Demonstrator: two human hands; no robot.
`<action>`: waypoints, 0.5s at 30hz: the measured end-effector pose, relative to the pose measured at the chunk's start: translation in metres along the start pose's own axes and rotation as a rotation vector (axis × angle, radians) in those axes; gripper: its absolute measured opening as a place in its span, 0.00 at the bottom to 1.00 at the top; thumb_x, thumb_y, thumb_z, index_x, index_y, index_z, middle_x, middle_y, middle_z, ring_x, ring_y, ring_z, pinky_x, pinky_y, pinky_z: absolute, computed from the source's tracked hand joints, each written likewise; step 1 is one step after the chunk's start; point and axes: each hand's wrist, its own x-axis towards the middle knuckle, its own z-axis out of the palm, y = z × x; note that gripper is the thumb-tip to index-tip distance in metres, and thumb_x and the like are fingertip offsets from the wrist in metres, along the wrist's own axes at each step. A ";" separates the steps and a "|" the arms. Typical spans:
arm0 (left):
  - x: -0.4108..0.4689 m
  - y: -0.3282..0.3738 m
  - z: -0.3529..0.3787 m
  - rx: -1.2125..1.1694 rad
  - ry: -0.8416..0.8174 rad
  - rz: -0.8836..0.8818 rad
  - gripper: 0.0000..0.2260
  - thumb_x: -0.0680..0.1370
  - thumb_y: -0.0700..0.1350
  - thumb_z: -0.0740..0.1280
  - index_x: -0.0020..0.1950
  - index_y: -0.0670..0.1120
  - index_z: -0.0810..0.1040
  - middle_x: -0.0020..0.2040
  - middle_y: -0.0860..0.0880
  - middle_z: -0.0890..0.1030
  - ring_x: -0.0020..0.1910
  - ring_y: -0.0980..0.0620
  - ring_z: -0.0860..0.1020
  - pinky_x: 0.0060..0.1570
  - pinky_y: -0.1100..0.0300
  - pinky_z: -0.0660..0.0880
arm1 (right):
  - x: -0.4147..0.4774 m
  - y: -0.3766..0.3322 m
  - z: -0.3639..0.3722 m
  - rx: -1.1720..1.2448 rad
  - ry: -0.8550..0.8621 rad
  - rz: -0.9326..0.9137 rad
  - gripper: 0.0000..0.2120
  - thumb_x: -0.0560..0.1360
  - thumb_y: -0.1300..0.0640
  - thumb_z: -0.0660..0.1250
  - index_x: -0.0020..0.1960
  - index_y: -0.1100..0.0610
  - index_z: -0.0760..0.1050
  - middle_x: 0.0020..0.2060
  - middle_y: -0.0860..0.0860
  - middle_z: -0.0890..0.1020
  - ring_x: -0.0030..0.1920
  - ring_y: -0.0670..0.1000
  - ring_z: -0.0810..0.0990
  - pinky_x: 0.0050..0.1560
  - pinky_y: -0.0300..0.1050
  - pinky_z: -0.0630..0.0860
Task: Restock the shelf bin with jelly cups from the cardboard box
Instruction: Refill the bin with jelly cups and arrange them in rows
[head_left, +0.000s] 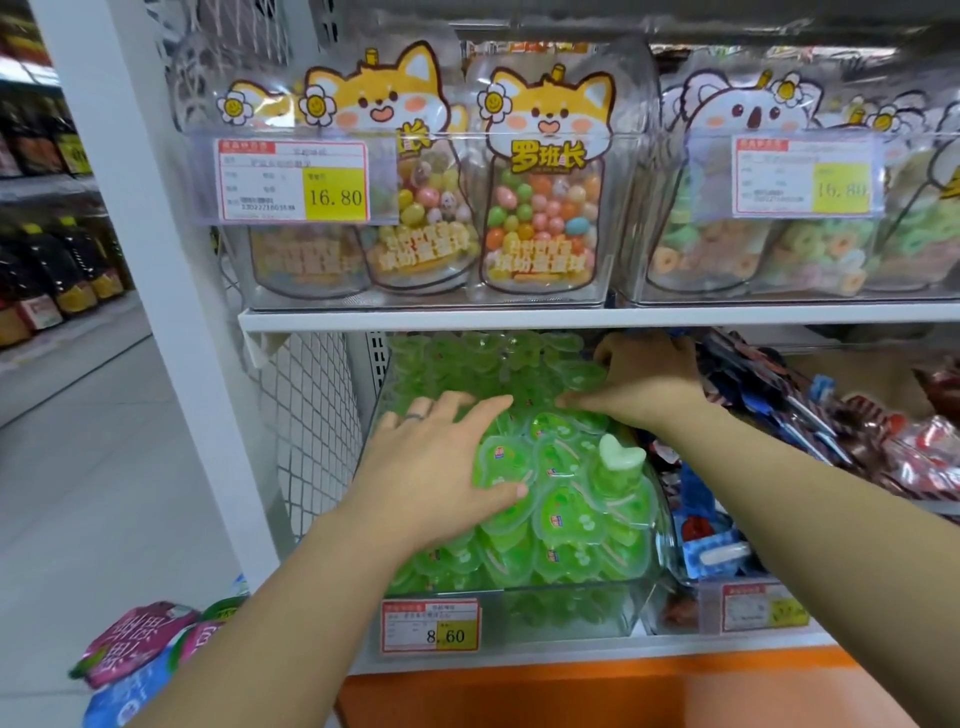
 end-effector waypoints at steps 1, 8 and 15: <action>0.000 0.000 0.000 -0.002 0.002 0.000 0.36 0.72 0.70 0.57 0.75 0.63 0.46 0.74 0.55 0.58 0.71 0.50 0.61 0.68 0.49 0.60 | -0.001 0.001 -0.002 0.008 -0.003 -0.024 0.38 0.57 0.24 0.65 0.58 0.46 0.73 0.53 0.47 0.78 0.60 0.54 0.72 0.60 0.52 0.63; 0.001 0.000 -0.001 -0.005 0.000 0.001 0.36 0.72 0.70 0.58 0.75 0.63 0.46 0.74 0.55 0.58 0.71 0.50 0.61 0.68 0.49 0.60 | -0.007 0.017 -0.007 0.377 -0.099 -0.270 0.22 0.72 0.57 0.71 0.64 0.51 0.71 0.62 0.51 0.77 0.60 0.50 0.75 0.55 0.39 0.71; 0.000 0.001 0.000 -0.021 -0.008 -0.004 0.36 0.72 0.69 0.58 0.75 0.63 0.46 0.74 0.55 0.58 0.71 0.50 0.61 0.69 0.49 0.59 | -0.008 0.010 0.005 0.491 0.114 -0.157 0.08 0.72 0.59 0.70 0.51 0.59 0.79 0.48 0.52 0.82 0.50 0.52 0.79 0.44 0.33 0.66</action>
